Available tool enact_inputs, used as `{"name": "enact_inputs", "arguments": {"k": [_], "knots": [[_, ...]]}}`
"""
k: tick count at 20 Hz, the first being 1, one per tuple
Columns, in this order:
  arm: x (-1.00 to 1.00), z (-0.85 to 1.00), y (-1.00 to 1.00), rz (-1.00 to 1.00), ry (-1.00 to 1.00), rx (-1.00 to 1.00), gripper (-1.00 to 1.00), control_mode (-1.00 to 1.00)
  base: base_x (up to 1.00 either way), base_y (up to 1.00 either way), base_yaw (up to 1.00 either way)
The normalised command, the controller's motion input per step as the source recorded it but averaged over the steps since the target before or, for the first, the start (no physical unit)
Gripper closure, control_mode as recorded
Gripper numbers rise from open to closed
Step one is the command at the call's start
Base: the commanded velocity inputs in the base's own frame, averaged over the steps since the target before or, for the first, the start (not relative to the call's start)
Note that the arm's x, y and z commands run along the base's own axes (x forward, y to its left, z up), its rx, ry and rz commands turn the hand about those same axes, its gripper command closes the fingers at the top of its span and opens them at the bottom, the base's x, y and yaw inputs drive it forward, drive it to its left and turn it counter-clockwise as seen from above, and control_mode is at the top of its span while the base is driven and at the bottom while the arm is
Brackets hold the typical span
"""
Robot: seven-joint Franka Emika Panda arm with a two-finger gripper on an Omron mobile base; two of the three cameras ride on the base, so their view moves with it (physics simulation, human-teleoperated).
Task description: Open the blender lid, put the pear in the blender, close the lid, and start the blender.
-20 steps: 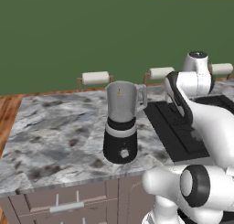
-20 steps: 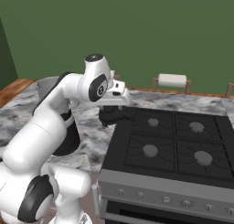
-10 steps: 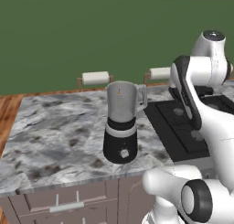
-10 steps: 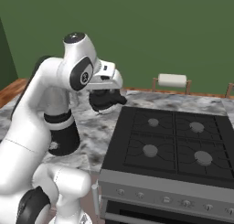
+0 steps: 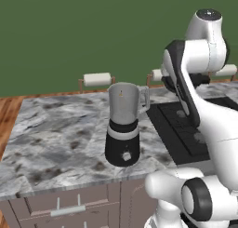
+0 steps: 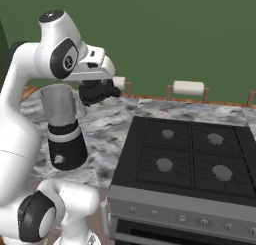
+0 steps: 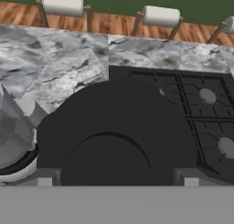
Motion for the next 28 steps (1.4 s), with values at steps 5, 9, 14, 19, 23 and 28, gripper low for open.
{"name": "enact_inputs", "arguments": {"k": [5, 9, 14, 19, 23, 28], "knots": [[0.0, 0.25, 0.63, 0.0, 0.0, 0.0, 1.0, -1.0, 0.0, 0.0, 0.0], [0.07, 0.05, 0.62, 0.04, 0.01, 0.0, 1.0, -1.0, 0.0, 0.0, 0.0], [0.21, 0.0, 0.52, 0.06, 0.05, 0.0, 1.0, -1.0, 0.0, 0.0, 0.0], [0.44, 0.0, 0.48, 0.09, 0.07, 0.02, 1.0, -1.0, 0.0, 0.0, 0.0], [0.54, -0.01, 0.48, 0.1, 0.12, 0.02, 1.0, -1.0, 0.0, 0.0, 0.0], [0.31, -0.11, 0.36, 0.11, 0.1, 0.01, 1.0, -1.0, 0.0, 0.0, 0.0]]}}
